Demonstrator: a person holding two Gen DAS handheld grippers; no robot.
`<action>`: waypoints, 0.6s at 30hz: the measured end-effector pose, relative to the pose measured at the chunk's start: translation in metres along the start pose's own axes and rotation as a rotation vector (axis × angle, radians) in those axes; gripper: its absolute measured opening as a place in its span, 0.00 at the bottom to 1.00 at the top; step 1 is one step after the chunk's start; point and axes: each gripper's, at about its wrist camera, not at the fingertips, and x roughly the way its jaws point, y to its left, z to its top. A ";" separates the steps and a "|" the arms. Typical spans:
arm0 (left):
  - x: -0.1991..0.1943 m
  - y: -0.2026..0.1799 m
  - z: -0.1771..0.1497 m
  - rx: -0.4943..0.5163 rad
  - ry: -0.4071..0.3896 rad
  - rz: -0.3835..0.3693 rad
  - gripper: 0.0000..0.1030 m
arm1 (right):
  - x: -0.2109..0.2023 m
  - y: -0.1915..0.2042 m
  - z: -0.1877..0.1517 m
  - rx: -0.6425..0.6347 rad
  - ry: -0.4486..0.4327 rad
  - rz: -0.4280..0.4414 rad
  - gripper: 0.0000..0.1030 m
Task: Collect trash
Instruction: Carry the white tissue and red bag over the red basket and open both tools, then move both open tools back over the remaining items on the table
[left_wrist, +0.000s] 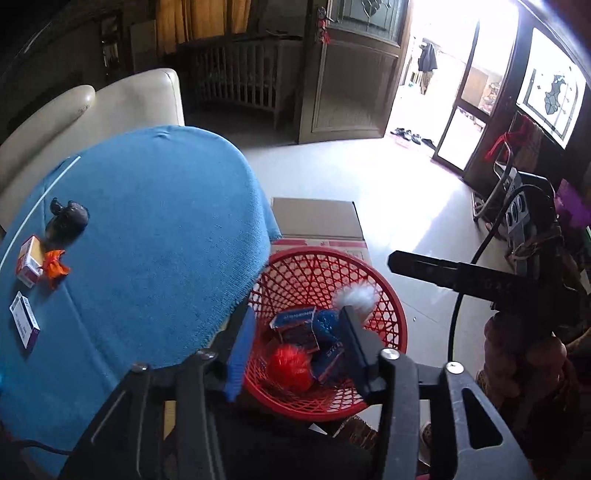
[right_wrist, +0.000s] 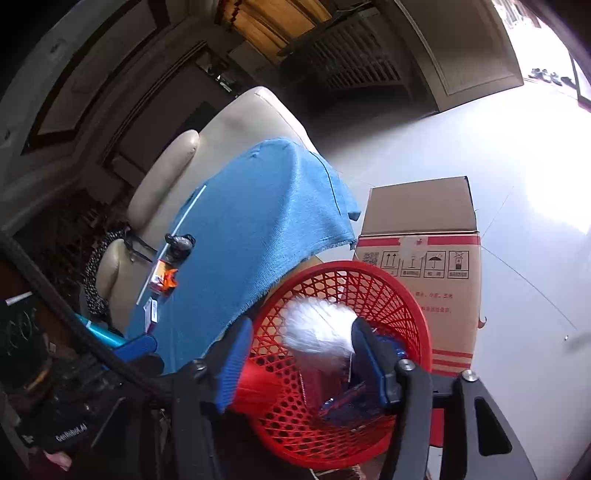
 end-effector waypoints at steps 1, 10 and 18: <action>-0.001 0.002 0.000 -0.001 -0.005 0.006 0.48 | -0.002 0.001 0.000 0.000 -0.008 0.004 0.59; -0.051 0.059 -0.036 -0.095 -0.096 0.159 0.50 | -0.017 0.036 -0.002 -0.137 -0.083 0.029 0.59; -0.141 0.111 -0.089 -0.352 -0.406 0.350 0.75 | -0.018 0.092 -0.009 -0.242 -0.093 0.082 0.59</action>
